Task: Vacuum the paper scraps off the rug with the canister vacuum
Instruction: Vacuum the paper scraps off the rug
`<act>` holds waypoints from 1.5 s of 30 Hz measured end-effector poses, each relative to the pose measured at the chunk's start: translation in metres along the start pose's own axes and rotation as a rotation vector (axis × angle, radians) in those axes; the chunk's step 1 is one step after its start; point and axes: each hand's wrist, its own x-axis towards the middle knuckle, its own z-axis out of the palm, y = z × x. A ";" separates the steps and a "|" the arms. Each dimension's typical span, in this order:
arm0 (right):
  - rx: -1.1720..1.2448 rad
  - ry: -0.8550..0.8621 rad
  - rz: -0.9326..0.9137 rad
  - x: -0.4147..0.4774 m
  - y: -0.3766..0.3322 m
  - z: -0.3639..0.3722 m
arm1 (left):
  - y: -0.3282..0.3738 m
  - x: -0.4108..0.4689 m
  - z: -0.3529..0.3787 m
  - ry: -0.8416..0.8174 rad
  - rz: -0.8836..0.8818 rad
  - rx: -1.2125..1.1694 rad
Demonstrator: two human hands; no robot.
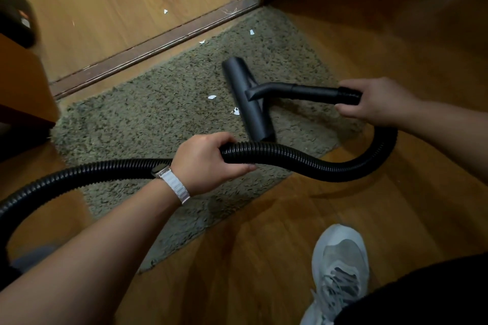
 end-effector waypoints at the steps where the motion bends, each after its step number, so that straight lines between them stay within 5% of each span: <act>1: -0.030 -0.010 -0.041 0.002 -0.009 0.000 | -0.002 0.000 -0.002 0.004 -0.004 0.007; 18: -0.358 -0.012 -0.440 0.007 -0.086 0.033 | -0.032 -0.032 -0.024 -0.045 -0.002 0.117; 29: -0.441 -0.063 -0.720 -0.020 -0.129 0.067 | -0.062 -0.097 0.003 -0.243 0.035 0.187; 39: -0.385 -0.037 -0.627 -0.012 -0.117 0.049 | -0.073 -0.091 0.004 -0.171 0.025 0.186; 45: -0.335 0.036 -0.369 -0.010 -0.073 0.022 | -0.064 -0.074 0.005 -0.126 0.029 0.227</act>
